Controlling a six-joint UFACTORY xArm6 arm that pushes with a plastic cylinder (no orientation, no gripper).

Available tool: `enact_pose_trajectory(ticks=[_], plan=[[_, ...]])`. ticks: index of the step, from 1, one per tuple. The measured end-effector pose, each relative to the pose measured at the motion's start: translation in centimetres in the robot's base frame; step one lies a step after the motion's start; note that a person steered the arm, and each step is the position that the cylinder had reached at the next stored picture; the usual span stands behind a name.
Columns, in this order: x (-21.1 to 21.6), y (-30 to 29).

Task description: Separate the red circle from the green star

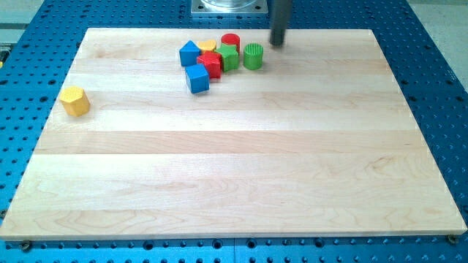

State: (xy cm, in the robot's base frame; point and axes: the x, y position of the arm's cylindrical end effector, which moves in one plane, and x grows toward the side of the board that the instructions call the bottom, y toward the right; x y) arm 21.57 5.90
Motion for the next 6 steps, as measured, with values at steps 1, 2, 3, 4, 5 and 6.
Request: enact_pose_trajectory(ticks=[1,2,3,4,5,6], plan=[[-0.1,-8.6],[1.6,-10.5],[2.4,-4.8],[3.4,-3.9],[6.1,-8.2],[8.8,-14.6]])
